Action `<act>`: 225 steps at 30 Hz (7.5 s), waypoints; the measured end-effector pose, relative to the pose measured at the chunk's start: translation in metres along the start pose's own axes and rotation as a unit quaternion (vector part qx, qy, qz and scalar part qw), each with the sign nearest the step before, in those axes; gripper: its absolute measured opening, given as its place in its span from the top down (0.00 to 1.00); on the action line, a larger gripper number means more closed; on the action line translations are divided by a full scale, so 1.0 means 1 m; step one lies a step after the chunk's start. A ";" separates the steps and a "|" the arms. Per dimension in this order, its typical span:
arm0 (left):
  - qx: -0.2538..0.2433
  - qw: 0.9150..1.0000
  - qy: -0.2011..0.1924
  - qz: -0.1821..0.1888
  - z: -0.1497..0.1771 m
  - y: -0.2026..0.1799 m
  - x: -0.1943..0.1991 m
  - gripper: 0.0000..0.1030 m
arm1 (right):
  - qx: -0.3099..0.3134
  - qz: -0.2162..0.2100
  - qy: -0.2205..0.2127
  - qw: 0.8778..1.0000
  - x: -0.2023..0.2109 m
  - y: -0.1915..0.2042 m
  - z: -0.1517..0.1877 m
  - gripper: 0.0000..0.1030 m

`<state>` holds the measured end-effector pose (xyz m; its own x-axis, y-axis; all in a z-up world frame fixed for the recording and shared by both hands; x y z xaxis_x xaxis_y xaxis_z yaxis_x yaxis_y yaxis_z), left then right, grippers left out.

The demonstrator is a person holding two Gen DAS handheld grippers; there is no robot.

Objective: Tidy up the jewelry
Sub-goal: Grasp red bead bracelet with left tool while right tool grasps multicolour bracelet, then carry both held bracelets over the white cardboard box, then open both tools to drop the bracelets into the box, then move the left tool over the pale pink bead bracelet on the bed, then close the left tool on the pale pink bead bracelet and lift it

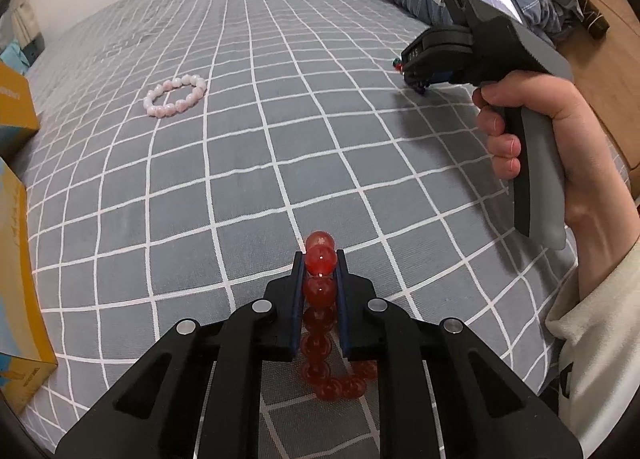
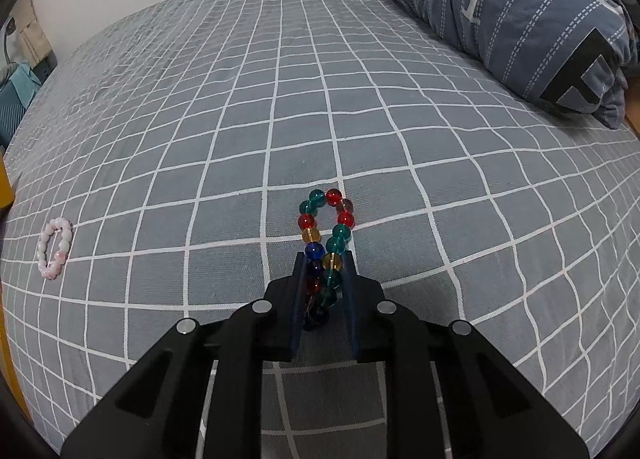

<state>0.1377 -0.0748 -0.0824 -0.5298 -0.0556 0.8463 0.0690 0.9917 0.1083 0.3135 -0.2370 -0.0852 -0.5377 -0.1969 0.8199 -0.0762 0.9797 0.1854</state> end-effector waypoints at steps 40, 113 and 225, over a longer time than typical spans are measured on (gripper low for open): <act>0.048 0.997 -0.057 -0.020 -0.012 0.043 0.069 0.87 | 0.033 0.000 -0.054 0.998 0.083 0.032 0.006 0.91; 0.313 0.925 -0.013 -0.216 0.112 0.441 0.136 0.87 | 0.287 -0.200 0.043 0.936 0.082 0.516 0.148 0.91; 0.124 0.977 0.001 -0.174 -0.126 0.152 -0.116 0.90 | 0.062 -0.047 -0.056 0.995 0.034 0.053 0.025 0.07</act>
<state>0.3162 0.0675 -0.0987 -0.4829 -0.3947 0.7817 -0.3219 0.9102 0.2607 0.2703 -0.1905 -0.0604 -0.6128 -0.2895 0.7353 -0.2306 0.9555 0.1840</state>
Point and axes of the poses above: each gripper's, at about its wrist camera, not at the fingertips, and x roughly against the way its jaws point, y to its left, z to its underside, the point moved 5 cm from there along -x, roughly the way its jaws point, and after that the axes turned 12 degrees about -z, right-handed, at the moved point
